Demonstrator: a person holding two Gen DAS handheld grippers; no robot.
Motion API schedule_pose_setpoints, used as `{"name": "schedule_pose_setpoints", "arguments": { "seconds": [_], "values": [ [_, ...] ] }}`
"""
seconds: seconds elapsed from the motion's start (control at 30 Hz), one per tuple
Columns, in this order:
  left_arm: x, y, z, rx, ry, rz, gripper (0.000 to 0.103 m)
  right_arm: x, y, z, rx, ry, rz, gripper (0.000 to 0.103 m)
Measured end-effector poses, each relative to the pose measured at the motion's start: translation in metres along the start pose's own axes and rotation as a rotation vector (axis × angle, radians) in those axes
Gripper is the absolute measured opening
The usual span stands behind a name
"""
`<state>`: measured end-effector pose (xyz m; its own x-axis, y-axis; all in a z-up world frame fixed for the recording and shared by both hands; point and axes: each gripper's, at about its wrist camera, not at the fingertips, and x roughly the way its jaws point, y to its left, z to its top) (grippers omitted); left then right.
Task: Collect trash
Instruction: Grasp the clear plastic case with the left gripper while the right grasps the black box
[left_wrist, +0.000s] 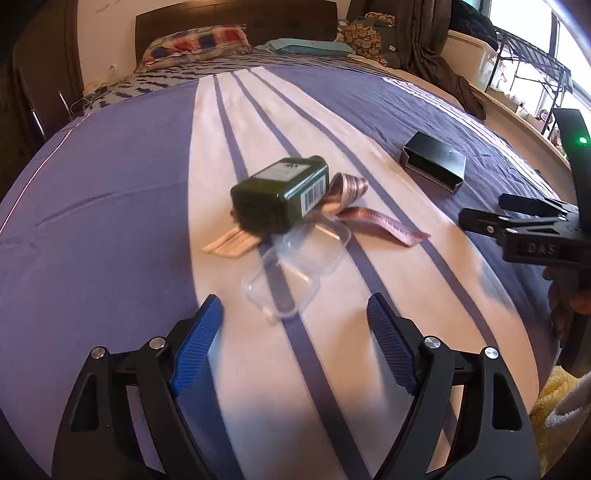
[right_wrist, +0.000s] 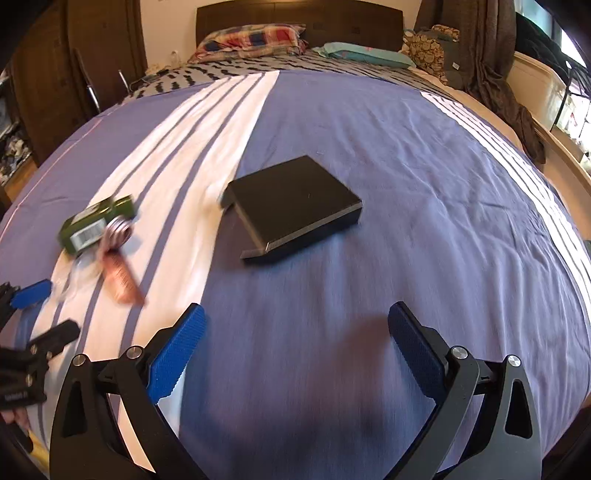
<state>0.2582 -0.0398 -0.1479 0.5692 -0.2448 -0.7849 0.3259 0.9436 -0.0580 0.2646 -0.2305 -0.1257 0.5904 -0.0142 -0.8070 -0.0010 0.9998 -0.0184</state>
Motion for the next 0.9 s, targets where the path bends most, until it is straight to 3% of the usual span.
{"name": "schedule_pose_setpoints", "arguments": {
  "seconds": [0.33, 0.5, 0.57, 0.63, 0.67, 0.73, 0.9],
  "values": [
    [0.020, -0.001, 0.025, 0.012, 0.010, -0.032, 0.069, 0.042, -0.001, 0.049, -0.067, 0.044, -0.058, 0.099],
    [0.021, -0.004, 0.029, 0.021, 0.009, -0.018, 0.049, 0.056, 0.005, 0.064, -0.108, 0.049, -0.057, 0.099],
    [0.019, -0.004, 0.027, 0.026, 0.005, -0.013, 0.044, 0.057, 0.007, 0.066, -0.117, 0.048, -0.048, 0.097],
    [0.016, -0.003, 0.023, 0.025, 0.003, -0.013, 0.038, 0.054, 0.009, 0.064, -0.123, 0.044, 0.001, 0.083],
    [0.014, -0.002, 0.021, 0.020, 0.001, -0.012, 0.032, 0.053, 0.009, 0.064, -0.121, 0.040, 0.003, 0.081],
    [0.008, -0.001, 0.015, 0.010, 0.001, -0.014, 0.032, 0.048, 0.011, 0.058, -0.127, 0.035, 0.006, 0.074],
    [-0.009, -0.006, -0.006, 0.011, 0.002, -0.011, 0.032, 0.023, 0.016, 0.032, -0.135, 0.028, 0.023, 0.072]
  ]
}}
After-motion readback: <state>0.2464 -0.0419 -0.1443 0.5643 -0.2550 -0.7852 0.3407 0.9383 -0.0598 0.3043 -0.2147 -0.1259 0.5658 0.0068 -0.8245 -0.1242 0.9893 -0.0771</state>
